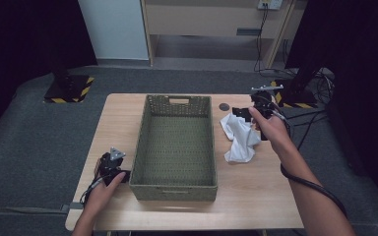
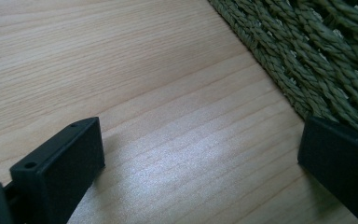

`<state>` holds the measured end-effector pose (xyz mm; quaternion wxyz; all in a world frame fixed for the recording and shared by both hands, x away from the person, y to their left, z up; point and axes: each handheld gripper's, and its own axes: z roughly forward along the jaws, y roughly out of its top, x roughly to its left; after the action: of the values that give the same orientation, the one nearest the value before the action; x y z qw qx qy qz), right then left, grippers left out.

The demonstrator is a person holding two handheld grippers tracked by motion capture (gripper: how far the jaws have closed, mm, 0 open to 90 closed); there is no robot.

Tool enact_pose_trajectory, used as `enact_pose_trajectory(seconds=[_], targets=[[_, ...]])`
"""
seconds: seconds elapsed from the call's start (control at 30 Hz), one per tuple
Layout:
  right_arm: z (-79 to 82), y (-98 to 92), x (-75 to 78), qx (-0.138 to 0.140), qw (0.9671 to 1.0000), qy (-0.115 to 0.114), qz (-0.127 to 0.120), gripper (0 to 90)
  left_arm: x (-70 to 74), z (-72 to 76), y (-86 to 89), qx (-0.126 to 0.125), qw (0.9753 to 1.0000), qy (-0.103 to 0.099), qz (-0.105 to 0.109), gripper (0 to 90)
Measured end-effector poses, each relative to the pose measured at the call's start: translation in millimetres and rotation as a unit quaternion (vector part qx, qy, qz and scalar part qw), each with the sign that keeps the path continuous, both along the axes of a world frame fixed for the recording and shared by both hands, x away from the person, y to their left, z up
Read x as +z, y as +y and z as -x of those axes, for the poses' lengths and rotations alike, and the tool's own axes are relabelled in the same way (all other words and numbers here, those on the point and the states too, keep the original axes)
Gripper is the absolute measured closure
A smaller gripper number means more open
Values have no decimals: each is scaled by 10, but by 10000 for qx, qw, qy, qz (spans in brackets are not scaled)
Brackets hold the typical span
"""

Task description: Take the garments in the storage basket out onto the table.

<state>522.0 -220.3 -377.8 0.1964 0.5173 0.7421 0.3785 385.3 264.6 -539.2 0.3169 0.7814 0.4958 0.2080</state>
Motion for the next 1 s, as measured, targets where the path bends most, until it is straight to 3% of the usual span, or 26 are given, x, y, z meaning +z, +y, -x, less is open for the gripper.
enact_pose_trajectory(seconds=[0.37,0.7,0.73,1.0], targets=[[221,-18,60,131,9996,-254,77,28,0,0,0,2,10000,0,2,0],[546,-66,4,315,9985,-437,131,24,0,0,-1,8,10000,-2,1,0],[608,-72,-11,349,9980,-461,237,24,0,0,-2,10,10000,-1,1,0],[755,-62,-80,461,9969,-525,374,23,0,0,-2,12,10000,-2,1,0]])
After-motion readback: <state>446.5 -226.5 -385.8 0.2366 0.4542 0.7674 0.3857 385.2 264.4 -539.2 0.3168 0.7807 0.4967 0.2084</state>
